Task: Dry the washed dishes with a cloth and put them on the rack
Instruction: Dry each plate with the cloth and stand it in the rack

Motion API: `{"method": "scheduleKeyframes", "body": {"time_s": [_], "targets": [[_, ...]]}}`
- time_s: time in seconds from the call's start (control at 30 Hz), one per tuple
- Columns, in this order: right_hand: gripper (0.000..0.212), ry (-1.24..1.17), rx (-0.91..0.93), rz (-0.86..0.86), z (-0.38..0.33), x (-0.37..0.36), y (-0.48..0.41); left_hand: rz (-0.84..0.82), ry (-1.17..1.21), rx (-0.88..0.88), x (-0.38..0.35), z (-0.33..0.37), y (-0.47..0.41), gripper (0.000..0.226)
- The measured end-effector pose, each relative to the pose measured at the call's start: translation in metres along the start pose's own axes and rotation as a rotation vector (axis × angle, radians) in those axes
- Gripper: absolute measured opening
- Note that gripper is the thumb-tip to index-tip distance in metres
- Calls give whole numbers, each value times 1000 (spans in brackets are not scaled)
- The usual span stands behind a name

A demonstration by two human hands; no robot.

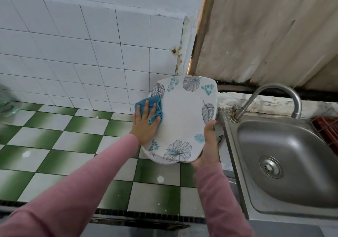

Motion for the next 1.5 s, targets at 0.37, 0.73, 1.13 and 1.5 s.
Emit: {"method": "scheduleKeyframes", "body": {"time_s": [0.37,0.73,1.13,1.5], "targets": [[87,189,-14,86,12,2,3,49,460,-131,14,54,11,54],[87,35,-299,105,-12,1,-30,164,34,-625,-13,39,83,85],[53,641,-72,374,-42,-20,-47,186,738,-64,48,30,65,32],[32,489,-20,278,-41,31,-47,-17,1473,150,73,-34,45,89]]}}
Point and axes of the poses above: each hand's wrist, its own y-axis away from the middle knuckle, its own x-axis out of the back of the hand, z = x × y, the point moved 3 cm from there along -y, towards the middle knuckle, and after that the axes turned 13 degrees about -y, right-handed, at the moved point
